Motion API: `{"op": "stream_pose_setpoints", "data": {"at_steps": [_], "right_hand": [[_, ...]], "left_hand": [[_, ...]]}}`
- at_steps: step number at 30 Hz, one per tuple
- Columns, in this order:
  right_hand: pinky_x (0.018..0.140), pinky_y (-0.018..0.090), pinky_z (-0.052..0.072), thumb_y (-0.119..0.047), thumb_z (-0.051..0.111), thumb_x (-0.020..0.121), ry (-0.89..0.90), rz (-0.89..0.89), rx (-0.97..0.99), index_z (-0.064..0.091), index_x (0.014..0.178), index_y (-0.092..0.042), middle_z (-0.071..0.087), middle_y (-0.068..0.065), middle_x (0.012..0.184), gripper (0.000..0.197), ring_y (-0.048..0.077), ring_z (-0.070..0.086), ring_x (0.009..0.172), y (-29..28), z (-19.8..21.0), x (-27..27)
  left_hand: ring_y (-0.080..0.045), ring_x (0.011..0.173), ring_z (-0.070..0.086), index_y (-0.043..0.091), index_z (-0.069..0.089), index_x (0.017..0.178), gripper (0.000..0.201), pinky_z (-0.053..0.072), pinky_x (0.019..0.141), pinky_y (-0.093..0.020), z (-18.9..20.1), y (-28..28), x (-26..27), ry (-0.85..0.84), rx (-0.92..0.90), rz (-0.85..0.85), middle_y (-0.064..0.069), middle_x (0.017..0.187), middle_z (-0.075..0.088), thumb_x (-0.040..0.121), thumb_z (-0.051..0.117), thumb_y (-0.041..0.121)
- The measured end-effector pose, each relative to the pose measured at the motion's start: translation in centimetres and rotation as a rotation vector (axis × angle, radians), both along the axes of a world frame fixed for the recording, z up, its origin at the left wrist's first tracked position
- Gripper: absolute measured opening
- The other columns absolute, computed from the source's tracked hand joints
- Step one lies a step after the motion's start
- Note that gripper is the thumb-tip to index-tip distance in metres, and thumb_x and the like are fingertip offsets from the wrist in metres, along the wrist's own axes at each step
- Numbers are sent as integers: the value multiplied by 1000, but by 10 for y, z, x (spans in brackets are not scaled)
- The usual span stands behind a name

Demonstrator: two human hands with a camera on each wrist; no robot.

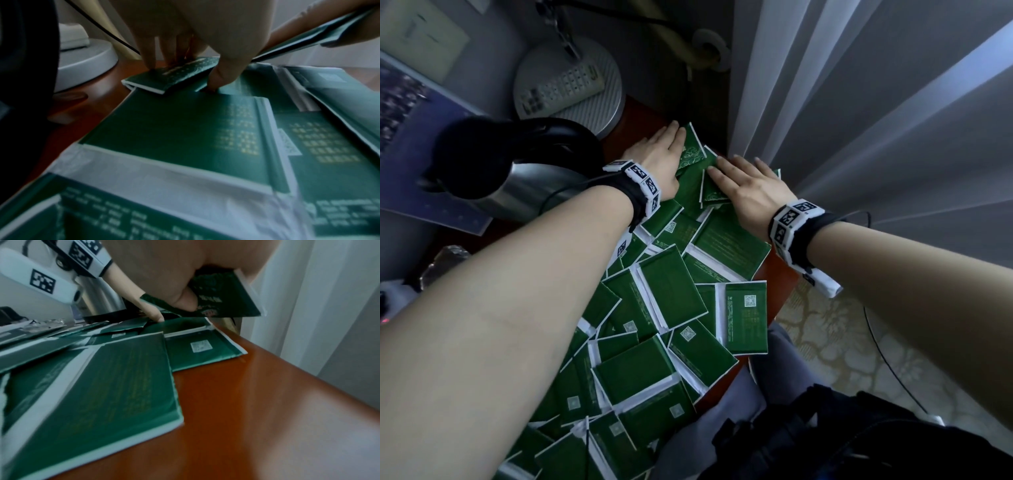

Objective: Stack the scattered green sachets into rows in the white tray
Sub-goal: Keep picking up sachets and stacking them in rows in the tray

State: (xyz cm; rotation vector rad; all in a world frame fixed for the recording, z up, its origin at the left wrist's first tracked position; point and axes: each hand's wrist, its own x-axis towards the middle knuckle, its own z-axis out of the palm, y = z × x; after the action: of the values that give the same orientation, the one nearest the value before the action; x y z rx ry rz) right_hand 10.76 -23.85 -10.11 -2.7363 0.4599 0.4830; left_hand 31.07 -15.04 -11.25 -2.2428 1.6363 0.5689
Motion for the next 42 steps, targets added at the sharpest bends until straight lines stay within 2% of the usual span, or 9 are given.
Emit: {"op": "stream_pose_setpoints", "data": {"at_steps": [6,12,15,18,23,27,32,37,42], "right_hand": [[123,47,11,-7,39,94,54,-7,40,5,159,-16,4,9,165,74,31,7,152,-2,-8,10],[122,46,8,-10,35,97,17,-22,8,5,159,-14,4,11,165,69,32,6,152,6,-19,5],[123,47,9,-9,35,97,32,-20,9,5,159,-14,4,11,165,69,32,6,152,5,-19,5],[123,47,11,-7,36,96,65,-2,28,4,159,-15,2,11,165,71,32,5,152,2,-13,7],[123,46,12,2,38,92,141,8,62,3,159,-18,0,8,166,78,30,5,152,-2,10,9],[123,44,15,9,41,87,82,-77,43,3,159,-20,3,9,165,86,29,10,151,-6,37,7],[111,44,40,-6,50,93,-50,-160,-38,13,158,-24,29,8,159,77,31,39,140,-10,78,-3],[81,40,55,-8,46,94,-69,-58,-126,27,153,-25,55,7,133,64,33,60,112,16,123,-12],[84,42,55,2,43,87,-68,163,-105,31,151,-21,56,12,129,69,35,60,111,95,154,-25]], "left_hand": [[-28,149,19,4,9,155,87,45,103,-50,5,-7,-4,-37,30,16,-14,163,6,88,63,21],[-32,147,22,0,13,153,80,42,103,-51,1,-11,-16,-112,1,29,-19,161,12,87,60,1],[-39,129,48,2,30,147,63,50,84,-52,7,-15,-14,-122,-69,42,-17,154,33,89,53,-2],[-45,103,62,4,42,134,45,43,66,-46,22,-21,-9,-143,-136,56,-18,131,55,90,46,-4],[-45,106,59,16,44,137,51,48,77,-50,47,-27,-3,-33,-284,275,-15,128,59,90,45,-2],[-41,109,59,22,44,140,52,51,81,-48,73,-20,-14,17,-353,258,-11,130,59,92,44,2],[-38,108,61,28,44,139,55,53,84,-46,113,4,-39,-16,-291,252,-10,126,62,90,46,3],[-40,102,61,22,48,137,51,52,77,-41,158,65,-73,-81,-171,351,-20,119,61,91,47,2],[-40,108,62,20,51,137,49,51,85,-40,190,170,-124,-102,-96,559,-20,126,60,90,48,4]]}}
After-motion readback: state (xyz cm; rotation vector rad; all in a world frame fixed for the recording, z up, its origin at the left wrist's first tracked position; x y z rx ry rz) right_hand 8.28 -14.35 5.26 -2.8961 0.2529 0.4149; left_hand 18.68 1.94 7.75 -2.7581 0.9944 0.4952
